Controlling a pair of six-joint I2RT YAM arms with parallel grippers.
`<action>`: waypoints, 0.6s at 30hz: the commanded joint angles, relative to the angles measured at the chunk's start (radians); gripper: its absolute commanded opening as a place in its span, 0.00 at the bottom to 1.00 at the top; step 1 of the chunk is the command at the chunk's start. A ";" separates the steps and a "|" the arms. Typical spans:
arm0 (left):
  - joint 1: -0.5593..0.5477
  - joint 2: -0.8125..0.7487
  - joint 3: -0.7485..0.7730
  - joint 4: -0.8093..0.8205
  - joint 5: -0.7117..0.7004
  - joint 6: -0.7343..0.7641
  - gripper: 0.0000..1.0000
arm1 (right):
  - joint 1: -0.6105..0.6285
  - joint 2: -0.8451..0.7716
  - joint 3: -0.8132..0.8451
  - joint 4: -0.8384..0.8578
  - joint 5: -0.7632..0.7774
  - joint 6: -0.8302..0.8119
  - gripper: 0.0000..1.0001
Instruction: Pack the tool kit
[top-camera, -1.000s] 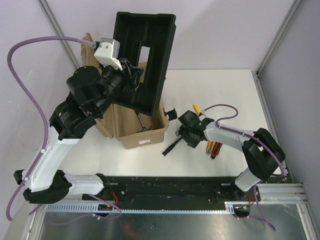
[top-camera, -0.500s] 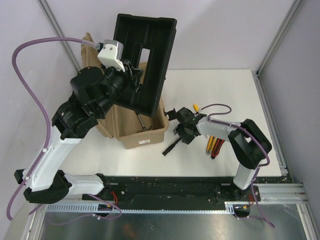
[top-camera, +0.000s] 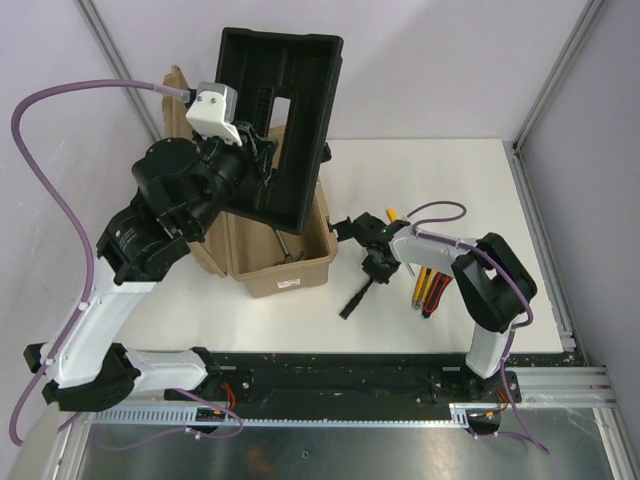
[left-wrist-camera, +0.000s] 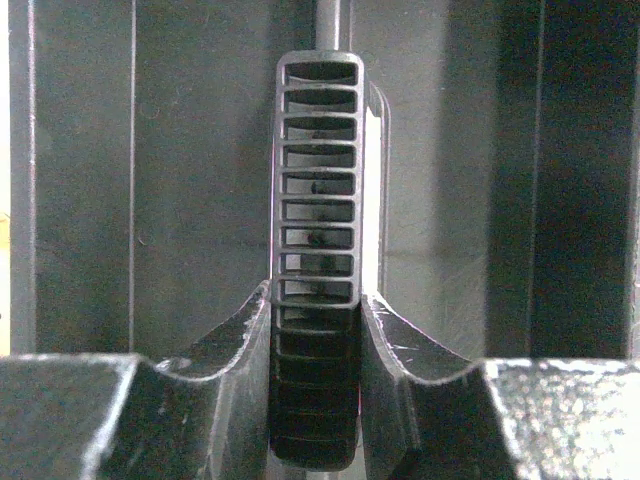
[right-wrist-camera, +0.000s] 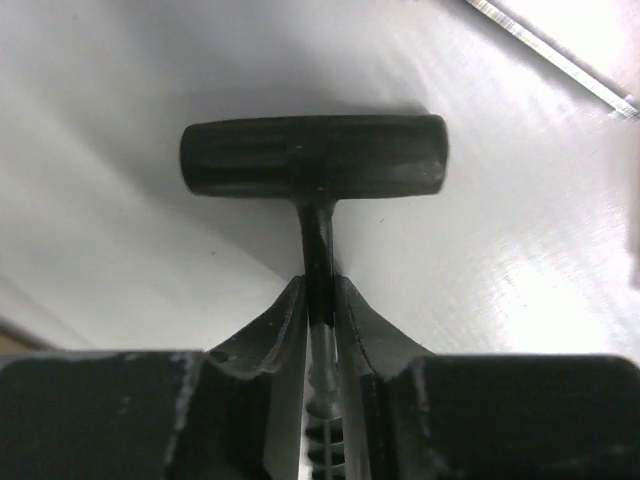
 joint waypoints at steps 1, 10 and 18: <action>-0.001 -0.057 0.008 0.107 -0.037 0.028 0.00 | -0.027 0.008 0.025 -0.083 0.136 -0.105 0.17; -0.001 -0.094 -0.002 0.108 -0.056 0.036 0.00 | -0.038 0.002 0.020 0.062 0.107 -0.328 0.34; -0.002 -0.106 -0.006 0.106 -0.059 0.038 0.00 | -0.040 0.066 0.019 0.086 0.052 -0.311 0.21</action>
